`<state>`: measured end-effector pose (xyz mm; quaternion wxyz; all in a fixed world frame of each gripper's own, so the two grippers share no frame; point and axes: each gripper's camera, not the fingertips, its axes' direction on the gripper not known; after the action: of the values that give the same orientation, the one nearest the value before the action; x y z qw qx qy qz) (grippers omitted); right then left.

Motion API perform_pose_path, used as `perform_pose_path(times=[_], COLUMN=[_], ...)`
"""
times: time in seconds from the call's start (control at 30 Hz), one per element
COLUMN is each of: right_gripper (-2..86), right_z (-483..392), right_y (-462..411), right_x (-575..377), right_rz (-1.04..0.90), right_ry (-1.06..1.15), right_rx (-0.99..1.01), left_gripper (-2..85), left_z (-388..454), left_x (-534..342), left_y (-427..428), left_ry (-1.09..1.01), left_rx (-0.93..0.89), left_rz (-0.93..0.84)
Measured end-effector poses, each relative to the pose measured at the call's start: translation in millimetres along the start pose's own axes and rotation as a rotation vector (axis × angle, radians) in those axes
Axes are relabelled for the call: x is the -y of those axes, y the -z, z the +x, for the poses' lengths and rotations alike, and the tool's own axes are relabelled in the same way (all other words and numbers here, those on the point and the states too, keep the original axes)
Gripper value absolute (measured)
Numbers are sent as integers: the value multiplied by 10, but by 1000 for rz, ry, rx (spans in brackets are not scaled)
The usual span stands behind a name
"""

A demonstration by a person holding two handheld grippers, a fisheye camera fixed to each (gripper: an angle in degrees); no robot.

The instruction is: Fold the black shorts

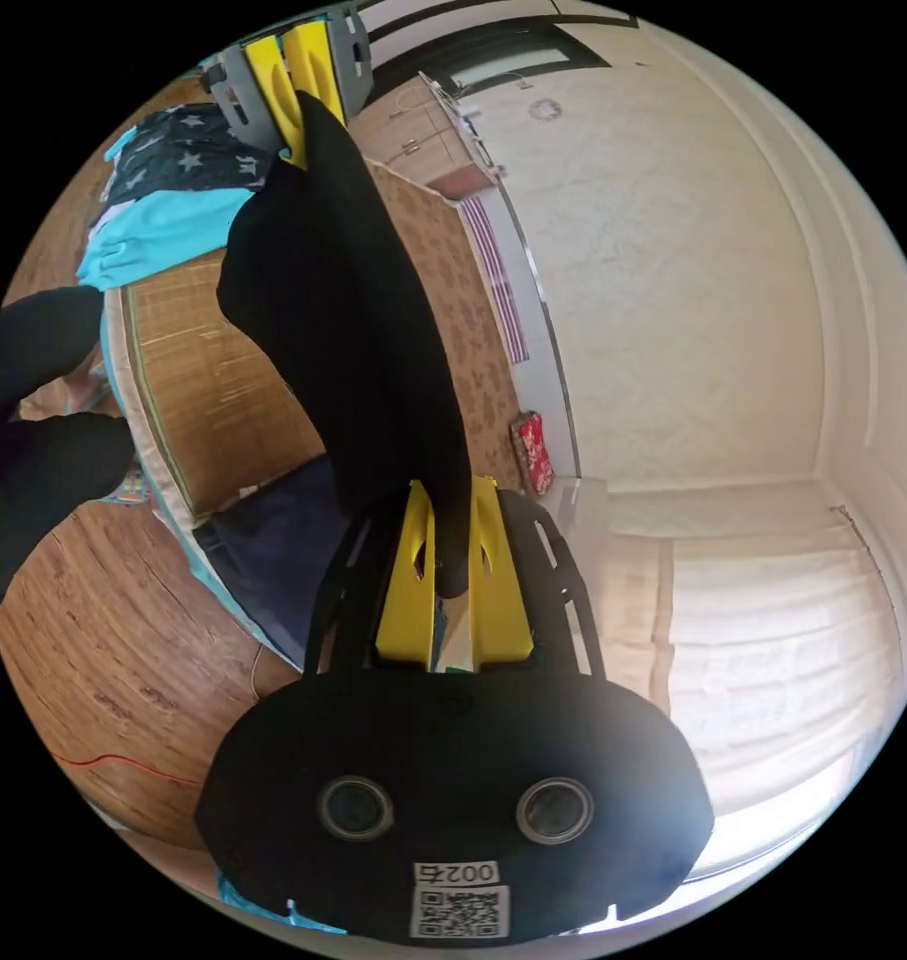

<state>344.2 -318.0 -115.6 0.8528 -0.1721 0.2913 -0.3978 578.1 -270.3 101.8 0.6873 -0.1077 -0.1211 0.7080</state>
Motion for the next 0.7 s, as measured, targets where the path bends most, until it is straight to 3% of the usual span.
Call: perform_pose_path(times=[0.33, 0.6, 0.7], right_gripper=[52, 52, 52], right_z=[664, 1131, 930], right_y=[-734, -1086, -1280], right_x=[-850, -1613, -2065], right_rz=[-205, -154, -158], right_ry=[-69, -291, -267], right_rx=[-137, -338, -223], left_gripper=[-7, -8, -8], left_z=[40, -14, 318], left_x=[1243, 1802, 1893], left_y=[-104, -64, -248], left_ry=[11, 167, 95], left_rx=[10, 136, 62], left_rz=[32, 179, 196])
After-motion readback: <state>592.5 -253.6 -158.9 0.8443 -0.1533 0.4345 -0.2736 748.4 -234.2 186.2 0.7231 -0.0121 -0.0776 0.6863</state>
